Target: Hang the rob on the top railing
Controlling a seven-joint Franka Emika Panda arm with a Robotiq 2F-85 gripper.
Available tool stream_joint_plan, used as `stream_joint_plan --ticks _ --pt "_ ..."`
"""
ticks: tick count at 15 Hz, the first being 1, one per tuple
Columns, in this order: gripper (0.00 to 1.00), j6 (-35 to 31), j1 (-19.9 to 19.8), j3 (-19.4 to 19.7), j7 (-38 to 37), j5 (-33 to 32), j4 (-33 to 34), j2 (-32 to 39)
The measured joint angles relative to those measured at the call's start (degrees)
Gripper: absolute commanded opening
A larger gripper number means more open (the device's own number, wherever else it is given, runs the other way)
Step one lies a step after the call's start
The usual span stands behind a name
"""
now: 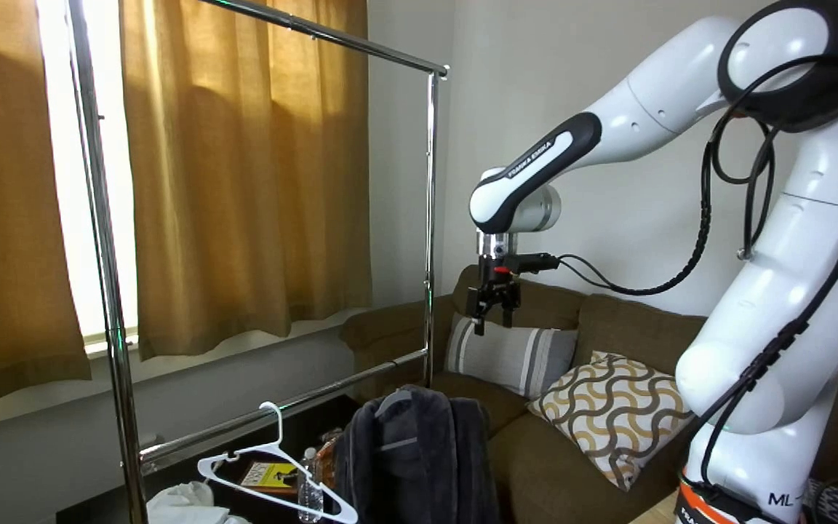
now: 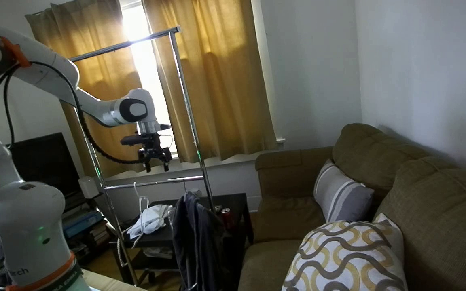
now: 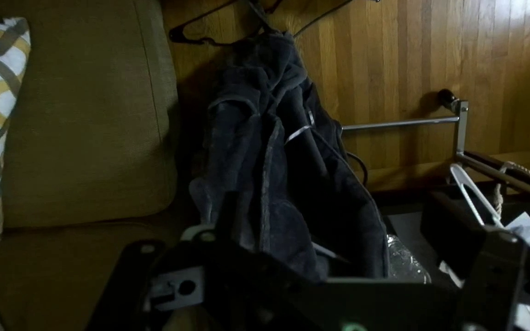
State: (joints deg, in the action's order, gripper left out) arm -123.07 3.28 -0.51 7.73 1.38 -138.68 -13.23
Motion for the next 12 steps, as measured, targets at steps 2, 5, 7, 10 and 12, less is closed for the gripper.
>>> stream_joint_plan --ticks 2,5,7,10,12 --pt "1.00 -6.7 0.0 1.4 4.3 2.6 0.0 4.6" --pt "1.00 -14.3 -0.1 2.5 13.7 8.2 0.9 11.7" --pt "1.00 -17.2 -0.3 2.4 20.4 12.0 2.3 16.3" --pt "1.00 -20.6 -1.5 0.5 29.4 17.2 5.4 22.8" --pt "1.00 -23.6 -2.9 -1.6 33.9 20.7 7.3 26.2"
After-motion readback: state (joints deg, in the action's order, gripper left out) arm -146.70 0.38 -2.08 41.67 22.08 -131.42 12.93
